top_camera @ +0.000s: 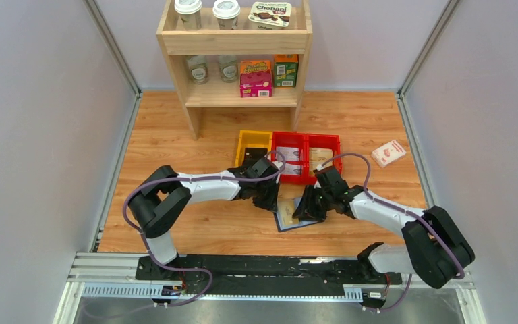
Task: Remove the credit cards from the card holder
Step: Remove the credit card from the card holder.
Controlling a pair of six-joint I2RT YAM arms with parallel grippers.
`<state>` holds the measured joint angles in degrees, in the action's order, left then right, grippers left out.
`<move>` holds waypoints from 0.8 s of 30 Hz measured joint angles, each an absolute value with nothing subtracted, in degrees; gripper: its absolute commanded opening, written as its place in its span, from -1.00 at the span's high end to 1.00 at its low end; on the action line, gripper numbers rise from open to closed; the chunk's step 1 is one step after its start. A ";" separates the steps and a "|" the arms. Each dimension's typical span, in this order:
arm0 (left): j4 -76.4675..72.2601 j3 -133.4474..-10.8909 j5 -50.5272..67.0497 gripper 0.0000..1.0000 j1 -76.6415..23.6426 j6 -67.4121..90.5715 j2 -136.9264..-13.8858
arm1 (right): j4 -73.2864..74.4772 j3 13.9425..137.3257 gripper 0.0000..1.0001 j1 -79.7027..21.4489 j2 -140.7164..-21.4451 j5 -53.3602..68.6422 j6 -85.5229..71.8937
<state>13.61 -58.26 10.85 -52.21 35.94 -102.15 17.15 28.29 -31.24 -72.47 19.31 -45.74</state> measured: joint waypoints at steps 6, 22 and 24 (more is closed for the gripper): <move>14.44 -50.72 6.61 0.59 -49.91 37.47 -93.91 | 14.83 31.70 0.37 -37.23 -75.44 19.03 -46.72; 12.29 -50.30 7.86 0.47 -49.21 40.45 -92.23 | 10.90 32.86 0.34 -36.16 -71.96 15.42 -47.05; 12.16 -51.09 8.69 0.47 -49.21 40.42 -93.71 | 9.96 32.27 0.34 -35.24 -72.29 15.88 -46.92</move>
